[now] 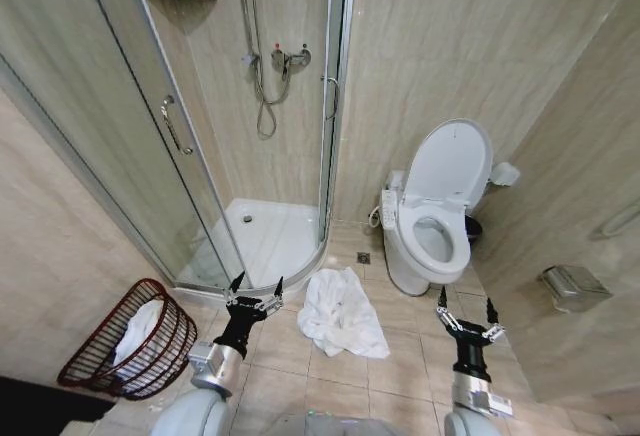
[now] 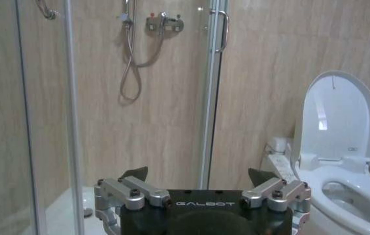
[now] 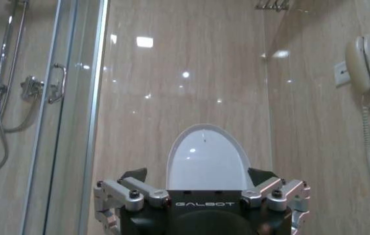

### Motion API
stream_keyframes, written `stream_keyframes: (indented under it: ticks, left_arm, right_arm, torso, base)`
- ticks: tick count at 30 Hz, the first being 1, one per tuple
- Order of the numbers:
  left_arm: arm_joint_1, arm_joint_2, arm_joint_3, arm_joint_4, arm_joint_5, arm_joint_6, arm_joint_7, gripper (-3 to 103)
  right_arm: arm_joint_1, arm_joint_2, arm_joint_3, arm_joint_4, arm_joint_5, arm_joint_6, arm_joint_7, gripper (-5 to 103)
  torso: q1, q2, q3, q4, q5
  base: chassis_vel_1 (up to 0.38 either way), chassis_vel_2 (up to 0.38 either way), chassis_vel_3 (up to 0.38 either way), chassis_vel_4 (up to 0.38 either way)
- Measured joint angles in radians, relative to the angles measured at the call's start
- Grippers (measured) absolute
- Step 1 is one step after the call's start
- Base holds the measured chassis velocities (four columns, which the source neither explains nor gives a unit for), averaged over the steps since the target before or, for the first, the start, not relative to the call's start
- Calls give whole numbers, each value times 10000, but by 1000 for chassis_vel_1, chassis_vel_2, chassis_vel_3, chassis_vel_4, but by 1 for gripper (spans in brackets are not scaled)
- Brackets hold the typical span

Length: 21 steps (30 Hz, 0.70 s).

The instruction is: Discard the used towel into the hamper.

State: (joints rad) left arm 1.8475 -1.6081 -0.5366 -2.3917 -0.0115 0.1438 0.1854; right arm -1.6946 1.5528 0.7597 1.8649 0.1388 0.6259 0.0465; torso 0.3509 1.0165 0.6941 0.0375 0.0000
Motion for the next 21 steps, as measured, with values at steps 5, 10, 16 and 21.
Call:
stream_keyframes:
  ticks: [5,10,16,21]
  left_arm:
    - [0,0,0,0,0,0,0,100]
    - [0,0,0,0,0,0,0,100]
    - [0,0,1,0,0,0,0,100]
    - [0,0,0,0,0,0,0,100]
  right_arm:
    - [44,0,-3,-39,-16,-12,-5,100]
    - [136,9,-9,-78,-11,-24,-6,100]
    - [175,32,-32,-146,-5,-28,-49,100]
    - [212,38,-36,-173,-9,-32,-62,100]
  torso:
    - [-107,-238,-132,-1,0]
    - [-205,-470,-263,0,0]
    - [-317,-718,-402,0,0]
    - [-431,-983,-551,0,0]
  base:
    - [0,0,0,0]
    - [0,0,0,0]
    - [0,0,0,0]
    - [0,0,0,0]
